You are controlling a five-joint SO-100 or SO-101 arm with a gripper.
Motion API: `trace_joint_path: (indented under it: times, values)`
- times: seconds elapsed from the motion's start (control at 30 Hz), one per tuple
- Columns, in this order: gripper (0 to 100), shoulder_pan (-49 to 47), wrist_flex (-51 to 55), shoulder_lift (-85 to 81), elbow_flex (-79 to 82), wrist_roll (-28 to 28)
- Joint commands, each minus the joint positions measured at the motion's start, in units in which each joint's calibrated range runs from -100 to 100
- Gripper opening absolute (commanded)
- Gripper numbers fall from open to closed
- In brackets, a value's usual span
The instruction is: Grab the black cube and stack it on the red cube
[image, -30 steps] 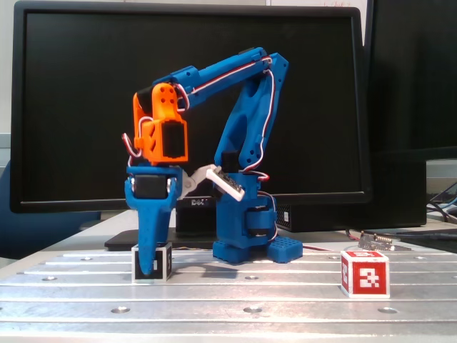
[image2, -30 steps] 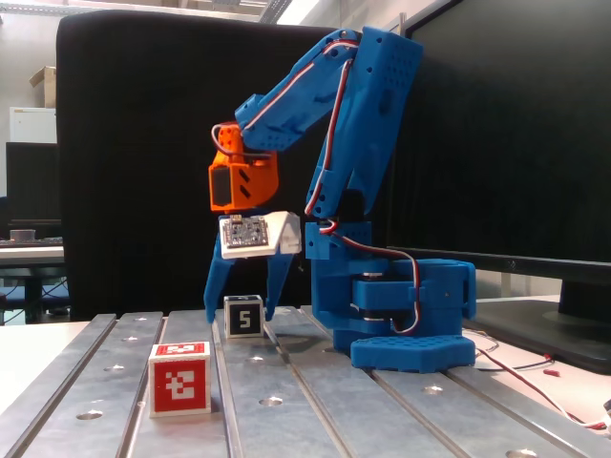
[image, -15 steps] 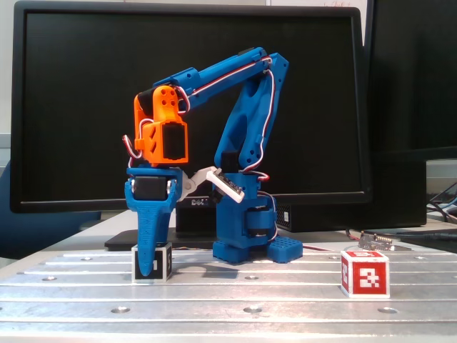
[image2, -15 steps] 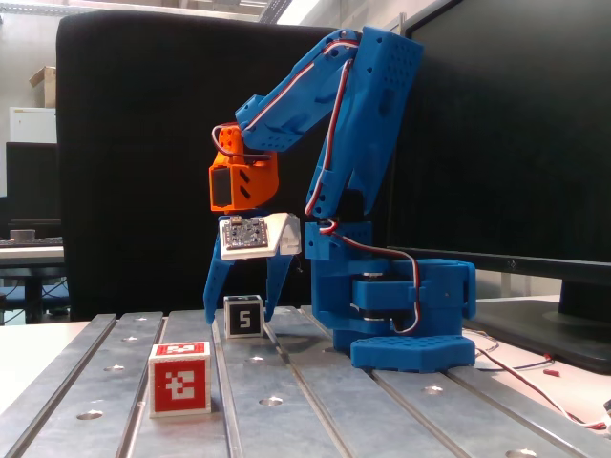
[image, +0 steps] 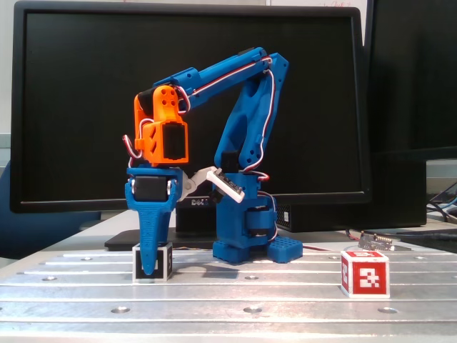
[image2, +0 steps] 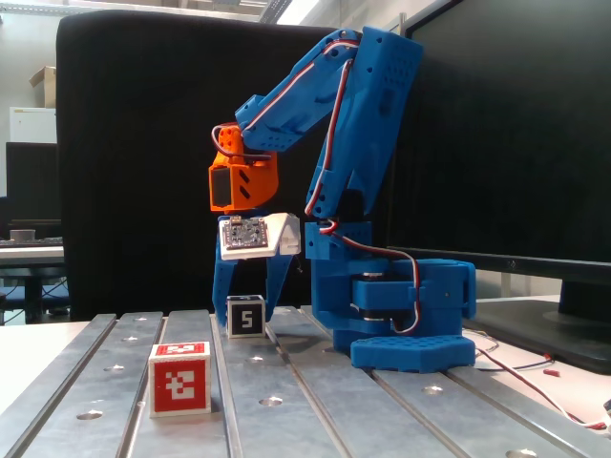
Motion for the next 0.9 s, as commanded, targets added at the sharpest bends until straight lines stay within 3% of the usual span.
trace_joint_path:
  times: [0.0, 0.23, 0.87]
  values:
    - [20, 0.13, -0.33, -0.29, -0.12, 0.3]
    - [15, 0.06, -0.33, -0.79, -0.22, 0.36]
    - [15, -3.93, 3.18, -0.96, -5.64, -0.27]
